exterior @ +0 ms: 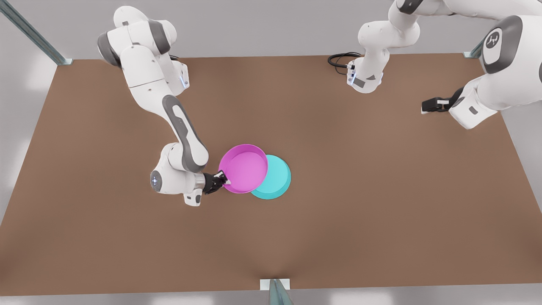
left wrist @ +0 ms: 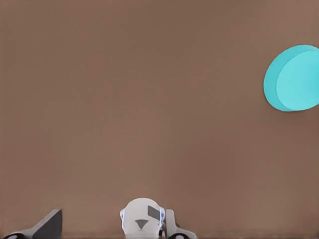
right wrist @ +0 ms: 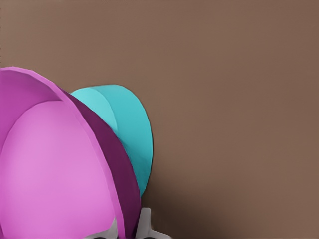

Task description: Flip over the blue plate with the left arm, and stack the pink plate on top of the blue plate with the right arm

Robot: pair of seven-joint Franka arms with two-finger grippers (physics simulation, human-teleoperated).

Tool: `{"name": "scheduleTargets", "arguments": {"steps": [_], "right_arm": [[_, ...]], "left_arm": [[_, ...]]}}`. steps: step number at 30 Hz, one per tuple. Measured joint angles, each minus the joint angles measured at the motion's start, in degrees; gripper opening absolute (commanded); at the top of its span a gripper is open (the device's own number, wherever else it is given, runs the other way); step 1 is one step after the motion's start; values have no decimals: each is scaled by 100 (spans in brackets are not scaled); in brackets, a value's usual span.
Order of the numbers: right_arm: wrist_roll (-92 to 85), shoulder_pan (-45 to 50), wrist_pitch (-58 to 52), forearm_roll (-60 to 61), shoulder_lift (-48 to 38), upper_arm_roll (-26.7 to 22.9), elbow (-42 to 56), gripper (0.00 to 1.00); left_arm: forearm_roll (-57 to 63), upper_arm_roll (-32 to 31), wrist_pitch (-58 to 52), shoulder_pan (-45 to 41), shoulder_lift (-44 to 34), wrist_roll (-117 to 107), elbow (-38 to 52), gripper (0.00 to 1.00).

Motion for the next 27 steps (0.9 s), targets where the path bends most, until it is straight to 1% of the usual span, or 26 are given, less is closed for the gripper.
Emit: {"name": "scheduleTargets", "arguments": {"steps": [4, 8, 11, 16, 26, 27], "right_arm": [[391, 393, 310, 452, 266, 5, 228, 21], [692, 628, 573, 602, 157, -123, 130, 21], [875, 861, 681, 630, 6, -316, -28, 21], [1120, 1012, 754, 488, -247, -360, -458, 21], [1452, 1193, 961, 391, -8, -448, -459, 21], [1476, 1194, 986, 390, 3, -448, -455, 45]], "left_arm": [[2, 8, -201, 26, 48, -10, -13, 100], [11, 23, -221, 50, 243, -12, 2, 100], [5, 48, -248, 40, 242, -14, 3, 100], [-20, 51, -299, 39, 230, -14, 3, 100], [-24, 43, -338, 33, 224, -22, 12, 100], [-19, 58, -340, 37, 211, -23, 20, 100]]}}
